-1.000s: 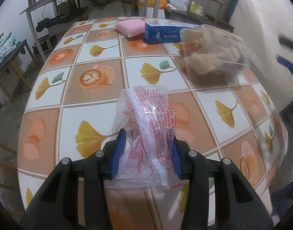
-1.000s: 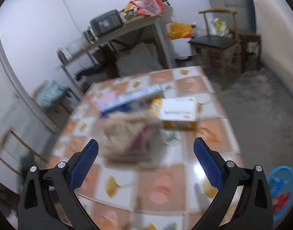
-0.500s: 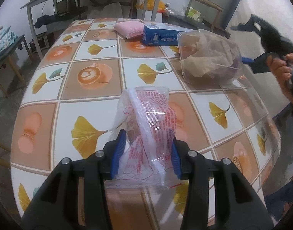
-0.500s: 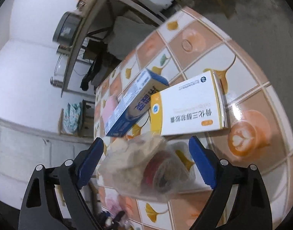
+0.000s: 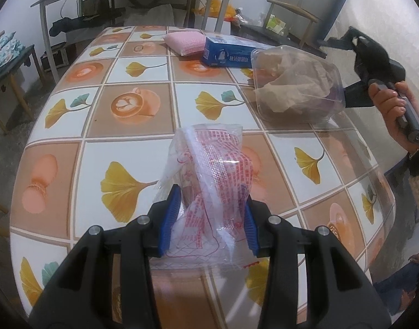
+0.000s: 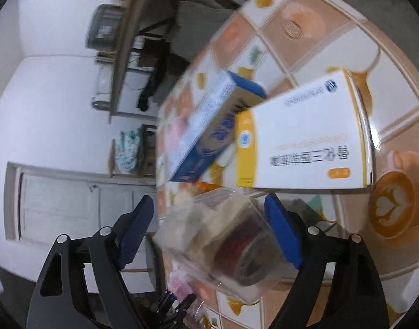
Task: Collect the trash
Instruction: 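Grasp the clear plastic box rim with the right gripper while the left holds the pink bag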
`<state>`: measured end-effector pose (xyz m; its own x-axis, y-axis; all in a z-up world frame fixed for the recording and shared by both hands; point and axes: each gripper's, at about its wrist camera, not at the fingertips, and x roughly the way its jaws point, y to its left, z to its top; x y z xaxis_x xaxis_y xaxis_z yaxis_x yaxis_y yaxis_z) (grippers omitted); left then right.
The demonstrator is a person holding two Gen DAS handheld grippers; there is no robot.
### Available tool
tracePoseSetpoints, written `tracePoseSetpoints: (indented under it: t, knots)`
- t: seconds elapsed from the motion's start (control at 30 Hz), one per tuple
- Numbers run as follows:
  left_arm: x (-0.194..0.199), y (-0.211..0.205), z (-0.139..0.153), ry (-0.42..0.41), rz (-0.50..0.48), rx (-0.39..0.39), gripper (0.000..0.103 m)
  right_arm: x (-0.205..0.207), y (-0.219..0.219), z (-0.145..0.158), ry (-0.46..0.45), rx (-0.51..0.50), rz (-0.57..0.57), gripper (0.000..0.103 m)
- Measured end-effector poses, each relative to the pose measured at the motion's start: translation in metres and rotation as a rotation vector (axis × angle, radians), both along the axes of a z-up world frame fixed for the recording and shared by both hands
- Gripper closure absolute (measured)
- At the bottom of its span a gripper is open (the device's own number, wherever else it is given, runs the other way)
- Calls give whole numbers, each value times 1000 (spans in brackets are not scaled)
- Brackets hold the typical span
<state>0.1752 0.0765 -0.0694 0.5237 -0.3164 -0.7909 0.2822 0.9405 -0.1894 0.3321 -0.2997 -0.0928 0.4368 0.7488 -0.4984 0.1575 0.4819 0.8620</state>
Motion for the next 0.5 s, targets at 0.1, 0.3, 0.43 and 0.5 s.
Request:
tracePoseSetpoints:
  t: [0.1,0.3,0.43,0.5]
  knots:
    - [-1,0,0,0,0,-2,63,-9,5,19,-76,5,38,28]
    - [-2,1,0,-2,7,-12,63,-30,18,51,-181,34,125,30]
    - [-4,1,0,-3,13,-14,63,-41,28,69,-232,50,181,32]
    - [-4,1,0,-4,15,-14,63,-44,33,76,-244,62,193,37]
